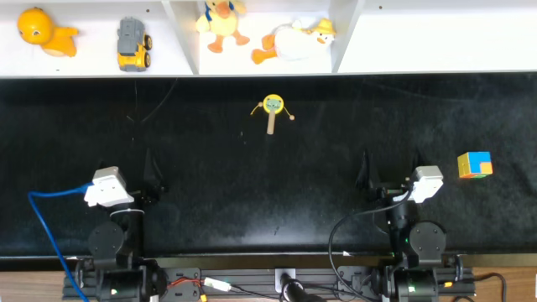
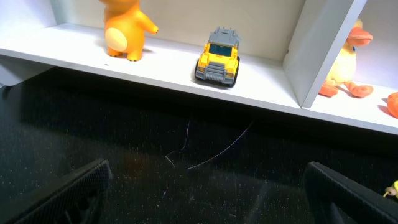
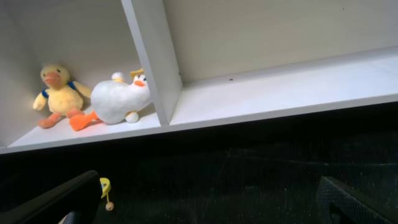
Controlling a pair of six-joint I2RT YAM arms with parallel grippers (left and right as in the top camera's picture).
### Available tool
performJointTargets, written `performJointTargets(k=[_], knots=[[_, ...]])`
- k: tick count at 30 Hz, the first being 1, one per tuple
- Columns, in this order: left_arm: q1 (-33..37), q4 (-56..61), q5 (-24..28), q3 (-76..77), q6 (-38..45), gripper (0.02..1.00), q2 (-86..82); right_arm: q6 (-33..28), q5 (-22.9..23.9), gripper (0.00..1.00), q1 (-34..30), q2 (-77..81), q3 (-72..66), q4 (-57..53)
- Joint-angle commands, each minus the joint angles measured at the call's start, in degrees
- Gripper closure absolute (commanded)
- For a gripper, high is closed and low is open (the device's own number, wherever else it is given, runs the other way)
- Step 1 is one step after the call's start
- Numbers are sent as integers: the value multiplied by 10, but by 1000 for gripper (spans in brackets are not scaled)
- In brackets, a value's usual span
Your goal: Store Toys
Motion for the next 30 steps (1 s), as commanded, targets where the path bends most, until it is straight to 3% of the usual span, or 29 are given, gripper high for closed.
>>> performJointTargets(k=[1,14,20,24,27,30], knots=[[-4,1,8,-3,-2,20,-7,2,6,5,3,-5,-8,2],[-4,1,8,-3,-2,20,-7,17,-1,9,3,-5,-8,3],[-4,1,8,-3,-2,20,-7,218,-67,5,4,-5,-8,9],[-4,1,8,-3,-2,20,-7,346,-72,7,4,-5,-8,10],[-4,1,8,-3,-2,23,-7,396,-72,7,3,-5,-8,11],[-4,1,8,-3,-2,20,-7,394,-107,5,4,-5,-8,18]])
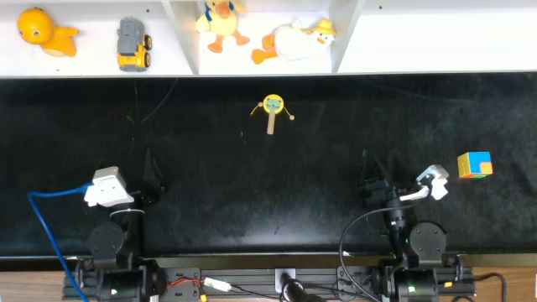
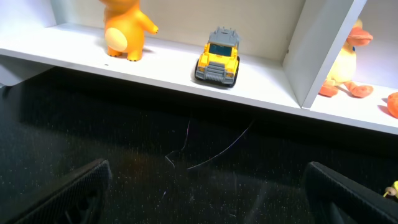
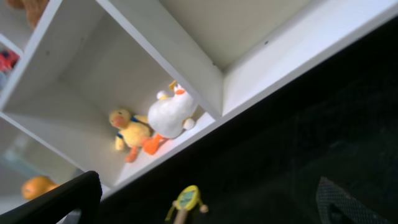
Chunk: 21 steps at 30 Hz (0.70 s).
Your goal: Store Toys
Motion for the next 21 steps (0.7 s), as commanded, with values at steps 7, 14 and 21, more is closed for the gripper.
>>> performJointTargets(k=[7,14,21], knots=[[-4,1,8,-3,-2,20,-7,-18,-132,1,4,3,5,5],[-4,1,8,-3,-2,20,-7,-130,-135,1,4,99,119,-94],[-4,1,8,-3,-2,20,-7,-250,-138,1,20,281,259,-186]])
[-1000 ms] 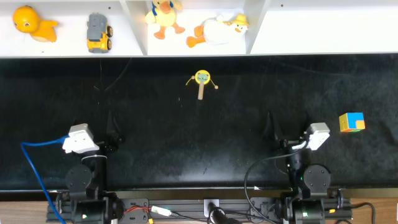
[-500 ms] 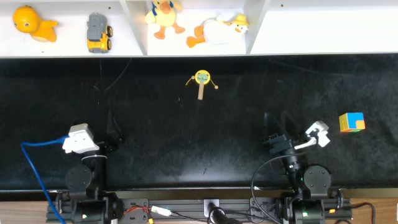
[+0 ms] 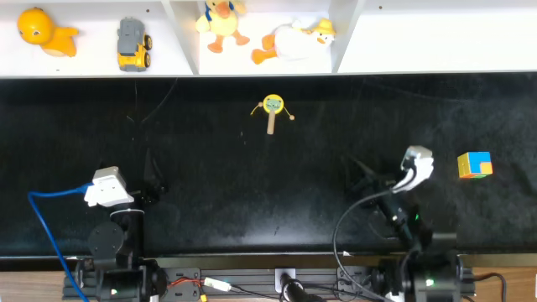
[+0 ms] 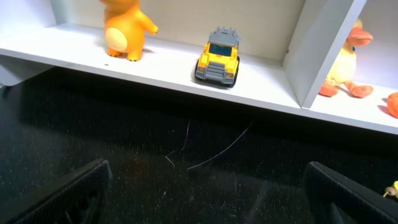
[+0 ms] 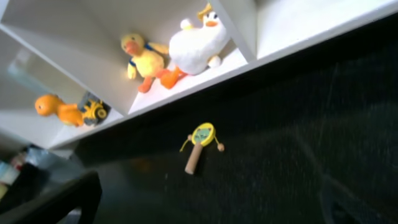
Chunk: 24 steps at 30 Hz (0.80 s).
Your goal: Store Toys
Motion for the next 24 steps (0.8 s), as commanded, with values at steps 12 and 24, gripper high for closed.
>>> performJointTargets(k=[12,24], knots=[[-4,1,8,-3,-2,20,-7,-207,50,1,142,367,213,-50],[-4,1,8,-3,-2,20,-7,-175,165,20,289,574,311,-51]])
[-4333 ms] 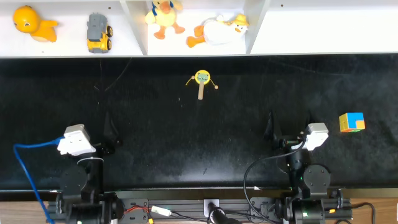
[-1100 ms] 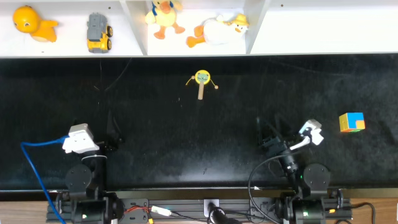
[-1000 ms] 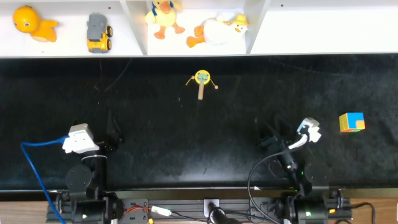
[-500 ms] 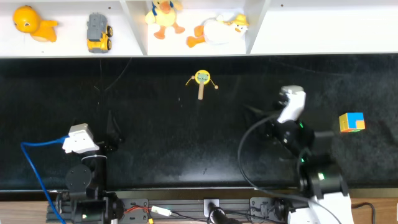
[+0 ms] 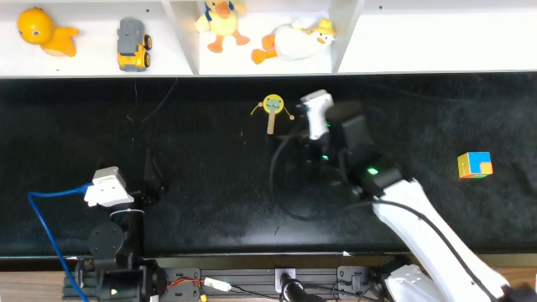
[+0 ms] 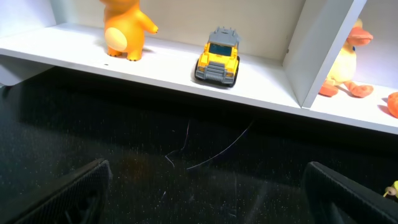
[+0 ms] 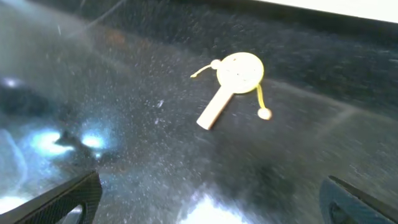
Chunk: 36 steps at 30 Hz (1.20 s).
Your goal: Store Toys
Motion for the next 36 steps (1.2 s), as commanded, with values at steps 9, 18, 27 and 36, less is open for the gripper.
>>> performJointTargets(k=[9,18,27,36], knots=[[-4,1,7,-3,-2,20,-7,88,63,66,52,153,72,4],[-4,1,7,-3,-2,20,-7,151,103,130,97,235,125,-4],[-4,1,7,-3,-2,20,-7,196,152,148,104,335,240,-96],[-4,1,7,-3,-2,20,-7,223,155,117,104,424,338,-130]])
